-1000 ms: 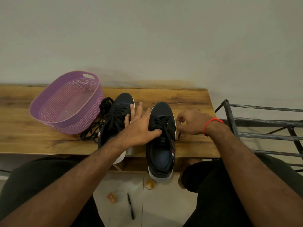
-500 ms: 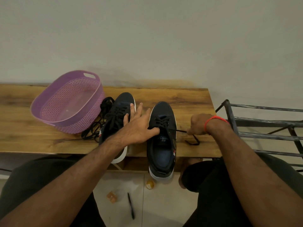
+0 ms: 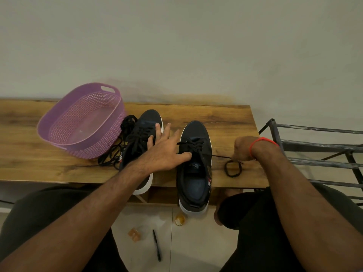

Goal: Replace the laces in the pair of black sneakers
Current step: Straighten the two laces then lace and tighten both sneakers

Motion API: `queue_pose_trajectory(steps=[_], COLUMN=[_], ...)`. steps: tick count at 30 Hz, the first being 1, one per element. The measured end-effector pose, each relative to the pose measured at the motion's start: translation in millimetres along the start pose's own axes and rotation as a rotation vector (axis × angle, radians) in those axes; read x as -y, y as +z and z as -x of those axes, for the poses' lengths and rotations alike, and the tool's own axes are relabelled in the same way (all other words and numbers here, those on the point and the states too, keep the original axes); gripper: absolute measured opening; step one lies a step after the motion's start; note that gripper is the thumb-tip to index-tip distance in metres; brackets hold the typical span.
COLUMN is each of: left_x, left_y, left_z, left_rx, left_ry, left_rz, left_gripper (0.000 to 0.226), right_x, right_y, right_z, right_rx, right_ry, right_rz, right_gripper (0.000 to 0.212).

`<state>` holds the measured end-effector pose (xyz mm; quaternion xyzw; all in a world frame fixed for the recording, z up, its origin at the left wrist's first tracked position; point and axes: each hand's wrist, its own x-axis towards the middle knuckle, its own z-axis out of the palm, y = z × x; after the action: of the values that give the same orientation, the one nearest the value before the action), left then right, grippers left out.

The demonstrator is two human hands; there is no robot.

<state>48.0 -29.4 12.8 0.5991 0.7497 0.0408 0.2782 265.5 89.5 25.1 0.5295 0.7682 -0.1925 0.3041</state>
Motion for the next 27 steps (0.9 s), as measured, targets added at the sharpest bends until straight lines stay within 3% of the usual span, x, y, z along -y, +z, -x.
queue_pose_trajectory(steps=[2, 7, 10, 13, 15, 18, 21, 23, 25, 27], left_x=[-0.1, -1.4, -0.6, 0.7, 1.3, 1.1, 0.6, 0.5, 1.4, 1.7], left_y=[-0.4, 1.9, 1.0, -0.2, 0.2, 0.2, 1.1, 1.8, 1.3, 0.1], left_z=[0.1, 0.0, 0.6, 0.9, 0.0, -0.7, -0.7, -0.1, 0.3, 0.4], left_rx=[0.001, 0.004, 0.005, -0.001, 0.002, -0.002, -0.005, 0.000, 0.002, 0.002], left_ry=[0.002, 0.003, 0.004, -0.001, -0.001, 0.004, 0.009, 0.010, 0.008, 0.003], left_rz=[-0.001, -0.019, -0.004, 0.020, 0.024, 0.030, 0.029, 0.021, 0.024, 0.031], left_gripper=[0.092, 0.093, 0.092, 0.091, 0.091, 0.089, 0.088, 0.086, 0.085, 0.084], right_x=[1.1, 39.3, 37.2, 14.2, 4.0, 7.1, 24.5, 36.2, 38.1, 26.5], right_y=[0.1, 9.1, 9.8, 0.0, -2.1, -0.3, 2.5, 6.1, 7.7, 6.0], right_z=[-0.3, 7.1, 4.2, 5.1, 4.9, 4.5, 6.5, 6.3, 5.6, 3.7], right_rx=[-0.072, -0.241, -0.206, 0.046, 0.120, 0.079, -0.090, -0.160, -0.159, -0.076], right_ry=[-0.070, -0.450, -0.400, -0.143, -0.059, -0.129, -0.370, -0.482, -0.477, -0.349], right_rz=[-0.031, -0.207, -0.122, 0.010, 0.085, -0.023, -0.313, -0.297, -0.236, -0.123], right_gripper=[0.024, 0.009, 0.007, 0.011, 0.011, 0.013, 0.017, 0.012, 0.008, 0.008])
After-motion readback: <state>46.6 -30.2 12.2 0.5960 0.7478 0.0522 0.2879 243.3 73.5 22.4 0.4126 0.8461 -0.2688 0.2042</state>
